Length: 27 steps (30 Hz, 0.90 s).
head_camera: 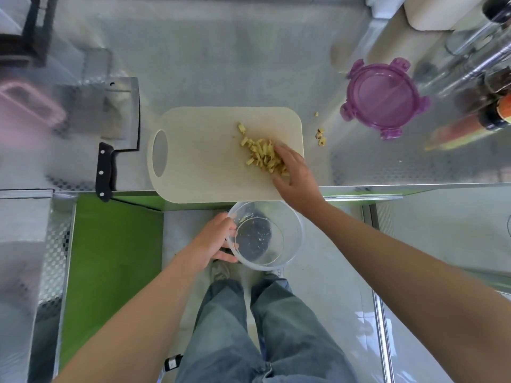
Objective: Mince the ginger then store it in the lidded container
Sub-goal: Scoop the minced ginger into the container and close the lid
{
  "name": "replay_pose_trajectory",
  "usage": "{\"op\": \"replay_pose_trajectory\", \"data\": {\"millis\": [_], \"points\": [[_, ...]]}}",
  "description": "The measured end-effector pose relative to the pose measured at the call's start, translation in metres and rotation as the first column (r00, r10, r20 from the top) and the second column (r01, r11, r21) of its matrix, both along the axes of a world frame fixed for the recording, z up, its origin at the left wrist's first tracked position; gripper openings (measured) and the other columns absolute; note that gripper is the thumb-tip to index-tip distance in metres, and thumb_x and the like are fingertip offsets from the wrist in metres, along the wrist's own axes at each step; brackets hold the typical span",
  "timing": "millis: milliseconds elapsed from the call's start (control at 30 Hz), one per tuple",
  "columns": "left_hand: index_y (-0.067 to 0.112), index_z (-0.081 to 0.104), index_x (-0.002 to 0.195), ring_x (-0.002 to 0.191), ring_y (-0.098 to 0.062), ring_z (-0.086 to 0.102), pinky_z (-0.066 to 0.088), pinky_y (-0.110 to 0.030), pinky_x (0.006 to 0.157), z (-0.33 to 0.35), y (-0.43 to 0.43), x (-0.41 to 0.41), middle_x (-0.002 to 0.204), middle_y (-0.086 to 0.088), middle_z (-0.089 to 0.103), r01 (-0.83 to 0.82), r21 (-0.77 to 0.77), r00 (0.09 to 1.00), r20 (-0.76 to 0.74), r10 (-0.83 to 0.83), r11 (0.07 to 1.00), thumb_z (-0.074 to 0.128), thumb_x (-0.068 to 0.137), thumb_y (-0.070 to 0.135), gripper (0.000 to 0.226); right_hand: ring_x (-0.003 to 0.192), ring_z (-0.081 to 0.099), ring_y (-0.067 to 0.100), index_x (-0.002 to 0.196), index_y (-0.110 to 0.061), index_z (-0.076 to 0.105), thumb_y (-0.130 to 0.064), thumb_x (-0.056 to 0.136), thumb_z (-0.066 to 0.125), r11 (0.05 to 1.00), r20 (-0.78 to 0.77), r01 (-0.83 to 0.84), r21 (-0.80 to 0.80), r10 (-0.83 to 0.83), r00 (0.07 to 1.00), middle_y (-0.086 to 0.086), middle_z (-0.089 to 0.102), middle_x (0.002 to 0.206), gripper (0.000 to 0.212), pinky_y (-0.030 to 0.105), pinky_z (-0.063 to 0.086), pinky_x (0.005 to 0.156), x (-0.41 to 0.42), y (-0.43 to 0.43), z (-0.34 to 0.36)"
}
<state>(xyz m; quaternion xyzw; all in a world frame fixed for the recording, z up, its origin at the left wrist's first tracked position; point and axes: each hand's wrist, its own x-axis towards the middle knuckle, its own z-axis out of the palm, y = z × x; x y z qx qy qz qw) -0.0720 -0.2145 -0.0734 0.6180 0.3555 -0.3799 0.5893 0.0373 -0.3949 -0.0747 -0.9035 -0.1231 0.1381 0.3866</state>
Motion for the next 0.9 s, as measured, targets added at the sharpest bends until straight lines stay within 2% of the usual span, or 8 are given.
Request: {"op": "replay_pose_trajectory", "data": {"millis": [100,300,467,567,667,767,833,900], "points": [[0.022,0.048,0.122,0.098,-0.035,0.065,0.06,-0.046,0.072,0.001,-0.001,-0.001,0.113,-0.013,0.059,-0.003,0.014,1.0,0.017,0.003,1.0,0.036,0.097,0.019,0.028,0.134,0.04,0.023,0.143,-0.006,0.042,-0.014,0.084,0.051,1.0,0.06,-0.015,0.003,0.015,0.998,0.01,0.045,0.144,0.059,0.03,0.031,0.111,-0.02,-0.002,0.0],[0.022,0.049,0.114,0.101,-0.039,0.064,0.059,-0.049,0.074,0.003,-0.004,-0.004,0.117,-0.016,0.058,-0.012,0.026,0.999,0.035,0.011,1.0,0.037,0.097,0.019,0.021,0.122,0.051,0.02,0.136,-0.007,0.051,-0.01,0.085,0.049,0.997,0.112,-0.068,0.038,0.064,0.992,0.008,0.051,0.137,0.051,0.029,0.042,0.102,-0.049,-0.007,0.004],[0.023,0.05,0.111,0.1,-0.038,0.065,0.059,-0.049,0.075,0.005,-0.005,-0.003,0.111,-0.012,0.061,-0.022,0.02,0.999,0.05,0.021,1.0,0.036,0.098,0.02,0.02,0.111,0.059,0.018,0.121,-0.005,0.063,0.0,0.084,0.054,0.983,0.178,-0.166,0.073,0.151,0.972,0.008,0.062,0.122,0.038,0.026,0.048,0.098,-0.071,-0.009,0.003],[0.025,0.05,0.117,0.098,-0.035,0.066,0.059,-0.048,0.075,0.006,-0.005,-0.002,0.11,-0.011,0.061,-0.023,0.011,0.999,0.044,0.023,1.0,0.037,0.097,0.02,0.024,0.107,0.062,0.018,0.111,-0.006,0.069,0.004,0.083,0.053,0.97,0.205,-0.214,0.115,0.188,0.961,0.006,0.066,0.115,0.033,0.031,0.052,0.092,-0.075,-0.011,0.004],[0.026,0.048,0.122,0.097,-0.031,0.065,0.059,-0.047,0.075,0.007,-0.003,-0.002,0.114,-0.01,0.059,-0.015,0.001,0.999,0.041,0.015,1.0,0.038,0.097,0.02,0.028,0.104,0.063,0.017,0.105,-0.005,0.069,0.004,0.082,0.051,0.968,0.209,-0.186,0.17,0.149,0.967,0.007,0.067,0.111,0.031,0.034,0.053,0.087,-0.059,-0.006,0.012],[0.026,0.049,0.119,0.097,-0.03,0.066,0.059,-0.047,0.075,0.01,-0.001,-0.004,0.115,-0.009,0.059,-0.015,-0.009,0.998,0.055,0.016,1.0,0.038,0.097,0.02,0.025,0.119,0.054,0.021,0.12,-0.007,0.062,-0.004,0.079,0.049,0.988,0.151,-0.105,0.117,0.087,0.985,0.008,0.057,0.129,0.043,0.035,0.045,0.101,-0.027,0.005,0.017],[0.029,0.051,0.11,0.098,-0.029,0.066,0.059,-0.046,0.075,0.012,0.001,-0.004,0.115,-0.009,0.06,-0.02,-0.014,0.998,0.061,0.021,1.0,0.038,0.096,0.019,0.021,0.133,0.04,0.025,0.135,-0.012,0.051,-0.009,0.079,0.053,0.994,0.081,-0.112,0.011,0.111,0.991,0.008,0.041,0.148,0.056,0.033,0.032,0.108,-0.008,0.013,0.015],[0.032,0.053,0.099,0.098,-0.03,0.066,0.06,-0.046,0.073,0.014,0.003,-0.005,0.115,-0.009,0.06,-0.026,-0.016,0.997,0.068,0.027,1.0,0.038,0.096,0.019,0.02,0.139,0.031,0.028,0.144,-0.014,0.041,-0.018,0.079,0.053,0.984,0.018,-0.152,-0.088,0.154,0.988,0.008,0.03,0.155,0.067,0.038,0.026,0.111,0.005,0.021,0.011]]}}
